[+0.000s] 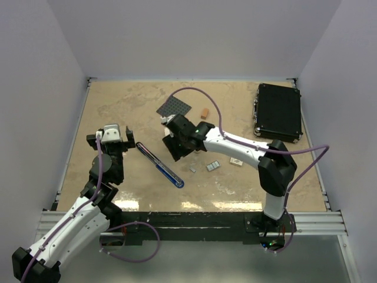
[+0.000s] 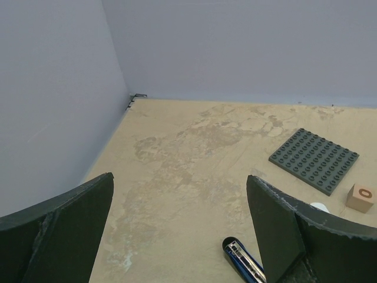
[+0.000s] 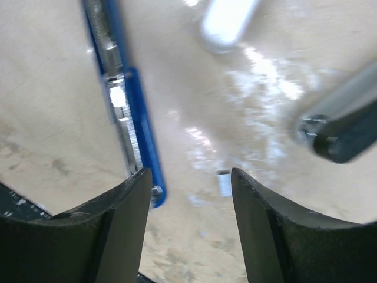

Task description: Load the staples into the stapler

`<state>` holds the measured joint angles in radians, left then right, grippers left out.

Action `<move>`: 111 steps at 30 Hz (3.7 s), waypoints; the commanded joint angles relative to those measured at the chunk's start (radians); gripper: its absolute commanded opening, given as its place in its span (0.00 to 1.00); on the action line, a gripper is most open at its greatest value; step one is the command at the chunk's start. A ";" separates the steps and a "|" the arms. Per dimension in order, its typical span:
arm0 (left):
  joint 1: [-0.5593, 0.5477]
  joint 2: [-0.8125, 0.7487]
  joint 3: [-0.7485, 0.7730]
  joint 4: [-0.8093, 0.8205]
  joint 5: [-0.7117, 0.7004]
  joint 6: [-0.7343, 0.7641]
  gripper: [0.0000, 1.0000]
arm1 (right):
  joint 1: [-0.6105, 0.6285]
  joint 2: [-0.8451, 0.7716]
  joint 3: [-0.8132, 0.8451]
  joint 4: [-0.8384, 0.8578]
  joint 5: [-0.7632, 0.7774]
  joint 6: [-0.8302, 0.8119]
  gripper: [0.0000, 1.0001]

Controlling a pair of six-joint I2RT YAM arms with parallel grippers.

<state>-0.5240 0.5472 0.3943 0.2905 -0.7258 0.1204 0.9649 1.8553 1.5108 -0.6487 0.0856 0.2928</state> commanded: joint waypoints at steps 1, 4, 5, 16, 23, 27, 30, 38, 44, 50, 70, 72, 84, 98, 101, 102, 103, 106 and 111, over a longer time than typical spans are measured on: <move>0.004 -0.009 -0.003 0.049 0.026 -0.030 1.00 | -0.046 -0.016 -0.044 -0.074 -0.011 -0.050 0.59; 0.002 -0.015 -0.003 0.047 0.026 -0.033 1.00 | -0.055 0.001 -0.075 -0.074 0.002 -0.061 0.59; 0.002 -0.013 -0.003 0.045 0.026 -0.033 1.00 | -0.058 0.008 -0.081 -0.078 -0.001 -0.064 0.58; 0.002 -0.016 -0.005 0.049 0.037 -0.034 0.99 | -0.057 0.094 -0.081 -0.083 -0.003 -0.066 0.45; 0.002 -0.015 -0.003 0.047 0.039 -0.034 1.00 | -0.045 0.127 -0.074 -0.088 0.016 -0.069 0.43; 0.002 -0.015 -0.005 0.049 0.039 -0.034 1.00 | -0.032 0.146 -0.074 -0.088 0.028 -0.070 0.40; 0.002 -0.013 -0.005 0.049 0.043 -0.036 0.99 | -0.026 0.156 -0.073 -0.085 0.031 -0.070 0.36; 0.001 -0.015 -0.005 0.049 0.043 -0.034 1.00 | -0.018 0.170 -0.078 -0.098 0.045 -0.067 0.27; 0.001 -0.015 -0.005 0.049 0.046 -0.036 0.99 | -0.015 0.148 -0.075 -0.101 0.057 -0.063 0.24; 0.001 -0.012 -0.005 0.047 0.049 -0.041 0.99 | 0.006 0.117 -0.017 -0.106 0.074 -0.040 0.22; -0.008 -0.012 -0.003 0.047 0.042 -0.041 0.99 | 0.138 0.068 0.040 0.055 0.051 0.017 0.22; -0.008 -0.013 -0.003 0.047 0.042 -0.039 0.99 | 0.138 0.074 0.035 0.064 0.048 0.017 0.22; -0.008 -0.013 -0.005 0.047 0.039 -0.036 0.99 | 0.140 0.105 0.009 0.089 0.043 0.012 0.22; -0.008 -0.015 -0.005 0.049 0.042 -0.036 1.00 | 0.140 0.117 -0.027 0.116 0.031 0.011 0.22; -0.008 -0.015 -0.005 0.049 0.042 -0.036 0.99 | 0.140 0.122 -0.031 0.116 0.026 0.009 0.22; -0.008 -0.015 -0.005 0.049 0.042 -0.036 1.00 | 0.140 0.122 -0.032 0.118 0.026 0.011 0.22; -0.008 -0.015 -0.005 0.049 0.042 -0.034 0.99 | 0.140 0.120 -0.034 0.118 0.025 0.009 0.22; -0.008 -0.016 -0.003 0.049 0.043 -0.034 0.99 | 0.140 0.122 -0.037 0.121 0.023 0.008 0.22; -0.008 -0.016 -0.005 0.047 0.042 -0.033 0.99 | 0.140 0.120 -0.038 0.120 0.020 0.008 0.22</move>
<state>-0.5266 0.5373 0.3943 0.2905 -0.6849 0.1116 1.1042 1.9774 1.4765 -0.5529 0.1131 0.2951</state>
